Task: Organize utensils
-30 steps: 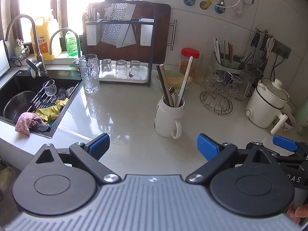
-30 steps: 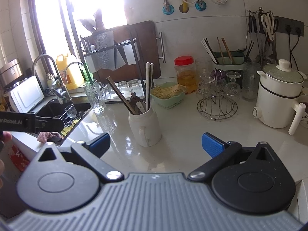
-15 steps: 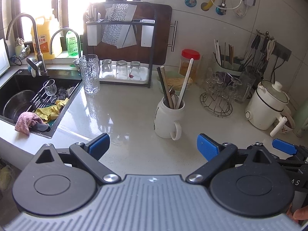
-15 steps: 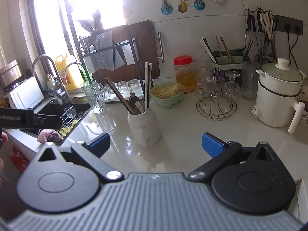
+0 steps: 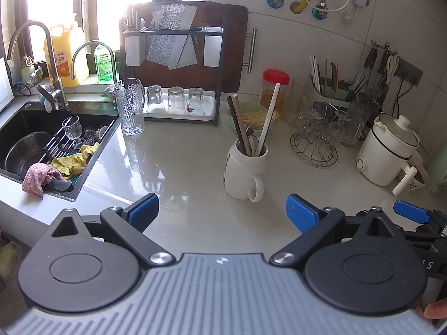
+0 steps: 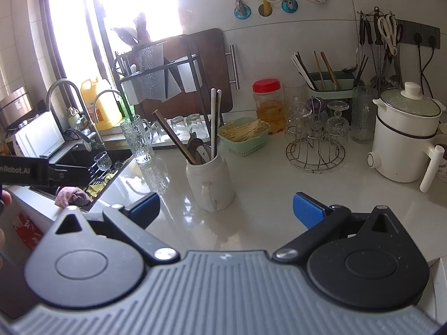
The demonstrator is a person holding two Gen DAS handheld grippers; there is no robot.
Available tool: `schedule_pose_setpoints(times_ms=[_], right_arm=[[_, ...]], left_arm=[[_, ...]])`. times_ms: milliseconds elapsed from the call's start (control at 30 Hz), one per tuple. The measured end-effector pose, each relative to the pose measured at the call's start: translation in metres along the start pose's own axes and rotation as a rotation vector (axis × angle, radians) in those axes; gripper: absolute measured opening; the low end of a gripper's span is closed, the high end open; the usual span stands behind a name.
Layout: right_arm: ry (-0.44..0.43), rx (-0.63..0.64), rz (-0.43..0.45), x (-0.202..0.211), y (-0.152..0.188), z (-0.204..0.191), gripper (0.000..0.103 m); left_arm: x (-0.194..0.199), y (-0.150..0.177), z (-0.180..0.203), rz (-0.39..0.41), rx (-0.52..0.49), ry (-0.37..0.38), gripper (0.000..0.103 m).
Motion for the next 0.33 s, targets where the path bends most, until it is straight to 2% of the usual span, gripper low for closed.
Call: schedule_pose_setpoints(times_ms=[333], right_arm=[[-0.005, 0.001, 0.0, -0.0027, 0.0011, 0.0001, 0.103]], left_arm=[[-0.003, 0.0012, -0.0025, -0.003, -0.005, -0.001, 0.1]])
Point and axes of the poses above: each gripper's, at about its wrist camera, not at the fingertips, and x roughly against the way its jaws point, z to its right, y to its underside, the point moved 6 cm from there along -x, roughly the way its jaws point, and after that the axes turned 13 degrees about -y, right-handed, at the moved point
